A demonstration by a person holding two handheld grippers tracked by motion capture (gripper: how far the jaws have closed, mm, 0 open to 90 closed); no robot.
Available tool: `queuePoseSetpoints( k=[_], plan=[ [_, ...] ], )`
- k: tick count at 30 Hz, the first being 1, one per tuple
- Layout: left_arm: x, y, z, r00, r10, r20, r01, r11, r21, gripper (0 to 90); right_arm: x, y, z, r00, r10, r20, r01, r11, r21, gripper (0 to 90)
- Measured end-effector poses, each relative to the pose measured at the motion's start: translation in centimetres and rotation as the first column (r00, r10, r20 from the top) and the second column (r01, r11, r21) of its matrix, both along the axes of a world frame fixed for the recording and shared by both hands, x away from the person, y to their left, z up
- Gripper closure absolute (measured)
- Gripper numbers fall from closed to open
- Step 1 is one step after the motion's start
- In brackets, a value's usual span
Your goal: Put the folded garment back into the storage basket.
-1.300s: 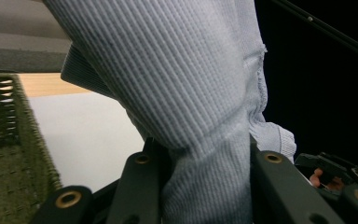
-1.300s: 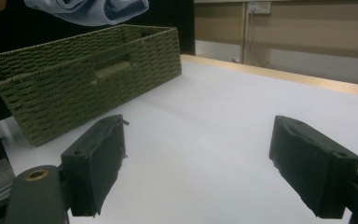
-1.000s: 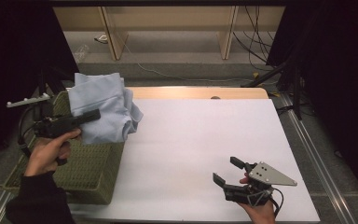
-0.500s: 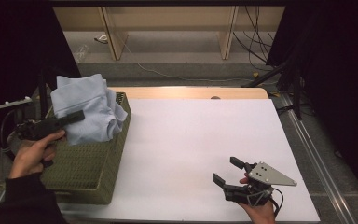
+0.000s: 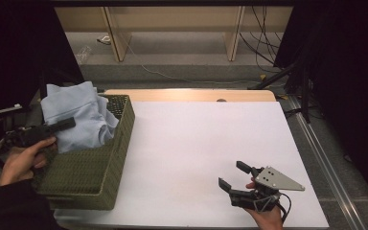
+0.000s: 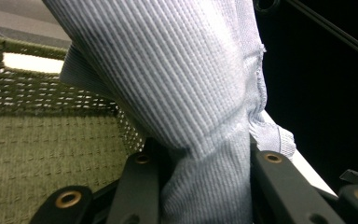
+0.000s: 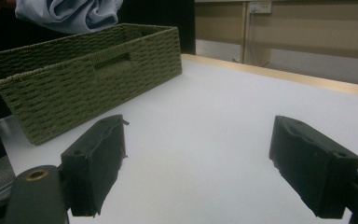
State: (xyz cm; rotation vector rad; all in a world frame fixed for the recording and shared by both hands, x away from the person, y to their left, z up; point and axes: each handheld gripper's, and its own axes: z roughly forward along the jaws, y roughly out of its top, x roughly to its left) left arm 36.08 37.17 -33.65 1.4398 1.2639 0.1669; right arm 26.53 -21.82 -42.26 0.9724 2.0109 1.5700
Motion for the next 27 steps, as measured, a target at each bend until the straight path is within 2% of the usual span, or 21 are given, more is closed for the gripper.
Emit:
queuePoseSetpoints(
  k=[15, 19, 27],
  plan=[
    [0.3, 1.7, -1.9, 0.9967, 0.035, -0.073, -0.033, 0.999, 0.031, 71.1, 0.0, 0.0, 0.0, 1.0, 0.002, 0.001, -0.002, 1.0, -0.003, 19.1],
    [0.5, 1.9, -2.3, 0.9936, 0.051, -0.1, -0.045, 0.997, 0.063, 71.0, 0.0, 0.0, 0.0, 1.0, 0.002, 0.0, -0.002, 1.0, -0.005, 19.1],
    [1.0, 2.1, -3.4, 0.988, 0.049, -0.147, -0.039, 0.9967, 0.071, 71.0, 0.0, 0.0, 0.0, 1.0, 0.004, 0.0, -0.004, 1.0, -0.004, 19.1]
  ],
)
